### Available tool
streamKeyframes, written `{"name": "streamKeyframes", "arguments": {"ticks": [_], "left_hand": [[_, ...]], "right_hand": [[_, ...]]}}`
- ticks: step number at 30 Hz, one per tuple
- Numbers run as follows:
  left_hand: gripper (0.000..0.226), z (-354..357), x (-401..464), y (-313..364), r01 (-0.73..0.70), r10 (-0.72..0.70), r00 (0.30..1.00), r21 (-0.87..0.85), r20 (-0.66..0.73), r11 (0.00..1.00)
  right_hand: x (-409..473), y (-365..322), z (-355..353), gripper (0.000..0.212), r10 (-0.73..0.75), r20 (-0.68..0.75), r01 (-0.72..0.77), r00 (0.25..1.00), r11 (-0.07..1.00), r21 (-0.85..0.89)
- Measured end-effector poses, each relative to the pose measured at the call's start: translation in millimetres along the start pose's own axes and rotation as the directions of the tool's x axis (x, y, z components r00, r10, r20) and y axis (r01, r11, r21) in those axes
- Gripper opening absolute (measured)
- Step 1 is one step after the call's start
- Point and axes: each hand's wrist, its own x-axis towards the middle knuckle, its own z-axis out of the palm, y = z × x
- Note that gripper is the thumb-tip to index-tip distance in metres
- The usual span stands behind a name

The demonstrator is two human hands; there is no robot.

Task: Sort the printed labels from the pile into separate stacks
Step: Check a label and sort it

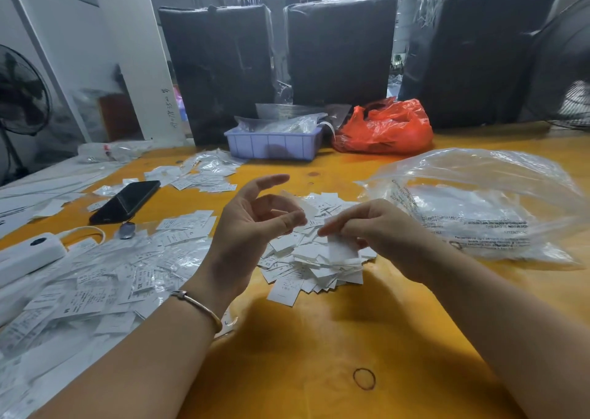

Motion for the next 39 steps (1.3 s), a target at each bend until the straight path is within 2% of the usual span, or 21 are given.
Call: {"name": "streamKeyframes", "arguments": {"ticks": [2,4,6,9,11,13,17,20,23,26,27,28,30,33,39], "left_hand": [[0.061,1,-1,0,-0.009,0.009,0.999,0.008,0.036,1.0],[0.06,3,-2,2,-0.015,0.014,0.997,0.017,0.079,1.0],[0.06,5,-3,2,-0.016,0.012,0.993,0.032,0.114,0.999],[0.063,6,-3,-1,-0.001,-0.009,0.989,0.067,0.149,0.998],[0.065,6,-2,-3,0.03,-0.05,0.984,0.118,0.169,0.993],[0.061,7,-3,-4,0.08,-0.113,0.974,0.167,0.196,0.983],[0.034,7,-3,-4,0.082,-0.137,0.972,0.27,0.19,0.959],[0.022,3,-1,-4,0.043,-0.082,0.987,0.26,0.141,0.965],[0.014,1,-1,-5,0.021,-0.05,0.993,0.261,0.103,0.965],[0.019,1,-2,-4,-0.013,-0.011,0.996,0.27,0.088,0.963],[0.023,1,-2,-3,-0.025,0.002,0.996,0.269,0.086,0.963],[0.026,2,-2,-2,-0.038,0.015,0.996,0.269,0.084,0.962],[0.029,2,-3,-2,-0.06,0.037,0.996,0.277,0.086,0.959],[0.031,4,-5,-1,-0.091,0.065,0.993,0.295,0.098,0.951],[0.019,5,-6,0,-0.118,0.086,0.988,0.274,0.128,0.954]], "right_hand": [[0,-2,0,0.017,0.039,0.11,-0.056,0.993,0.985,0.161],[0,-2,0,0.021,0.039,0.162,-0.08,0.986,0.963,0.256],[1,-1,1,0.025,0.014,0.12,-0.046,0.993,0.961,0.271],[2,1,0,0.021,-0.054,-0.053,0.069,0.997,0.932,0.355],[2,2,-2,0.019,-0.105,-0.136,0.142,0.985,0.942,0.305],[1,2,-2,0.013,-0.171,-0.173,0.202,0.97,0.963,0.181],[-3,-2,-2,0.007,-0.276,-0.075,0.272,0.958,0.961,-0.058],[-4,-5,-3,0.002,-0.276,-0.041,0.271,0.96,0.958,-0.097],[-3,-6,-7,0.027,-0.269,-0.099,0.269,0.958,0.963,-0.016],[-2,-7,-14,0.059,-0.328,-0.178,0.34,0.928,0.94,0.039],[-2,-7,-15,0.063,-0.355,-0.208,0.372,0.912,0.927,0.049],[-3,-9,-16,0.059,-0.379,-0.237,0.403,0.894,0.913,0.062],[-4,-12,-16,0.038,-0.423,-0.272,0.454,0.864,0.889,0.062],[-8,-15,-13,0.011,-0.477,-0.247,0.5,0.844,0.865,0.036],[-9,-15,-12,0.009,-0.502,-0.181,0.506,0.846,0.862,-0.023]]}}
